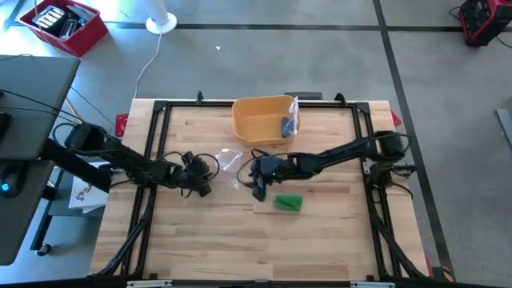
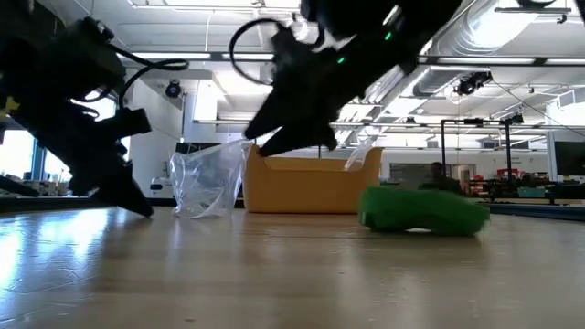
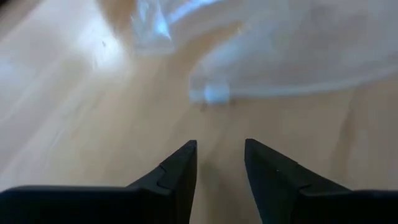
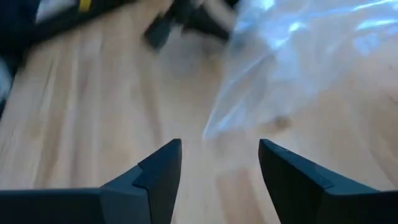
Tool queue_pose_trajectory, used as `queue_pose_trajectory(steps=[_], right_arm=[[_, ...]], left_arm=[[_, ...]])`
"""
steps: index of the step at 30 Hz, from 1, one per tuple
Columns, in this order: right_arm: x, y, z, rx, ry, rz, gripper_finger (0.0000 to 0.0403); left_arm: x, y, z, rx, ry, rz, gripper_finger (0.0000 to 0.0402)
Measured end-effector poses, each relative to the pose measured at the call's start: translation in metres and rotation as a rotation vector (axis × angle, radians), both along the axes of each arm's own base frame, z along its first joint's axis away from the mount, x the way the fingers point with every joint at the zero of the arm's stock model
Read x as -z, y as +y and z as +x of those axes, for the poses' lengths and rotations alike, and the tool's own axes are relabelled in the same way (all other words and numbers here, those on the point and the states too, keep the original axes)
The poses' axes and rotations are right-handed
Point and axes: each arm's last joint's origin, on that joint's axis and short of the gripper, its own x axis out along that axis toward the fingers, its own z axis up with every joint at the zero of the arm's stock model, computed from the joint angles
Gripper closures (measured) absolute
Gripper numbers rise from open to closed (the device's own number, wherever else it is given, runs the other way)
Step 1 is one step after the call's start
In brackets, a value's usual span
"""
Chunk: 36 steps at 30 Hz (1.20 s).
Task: Roll bandage
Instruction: Put the rolled green bandage into the transparent zip bag
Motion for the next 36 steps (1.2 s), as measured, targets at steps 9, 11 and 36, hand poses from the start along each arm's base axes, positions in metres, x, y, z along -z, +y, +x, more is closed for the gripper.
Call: queue_pose_trajectory(steps=[9,11,36], right_arm=[[0.055,-0.029,0.034,0.164,-0.175,0.142,0.0197],[0.062,-0.031,0.036,0.179,-0.195,0.156,0.0203],[0.053,0.005,-0.055,-0.103,-0.172,0.804,0.0402]], left_arm=[[-0.009,-0.005,0.013,0.142,-0.23,-0.076,0.0286],[-0.015,-0.011,0.018,0.179,-0.252,-0.093,0.0292],[-0.095,-0.172,0.043,0.626,-0.264,0.198,0.0395]])
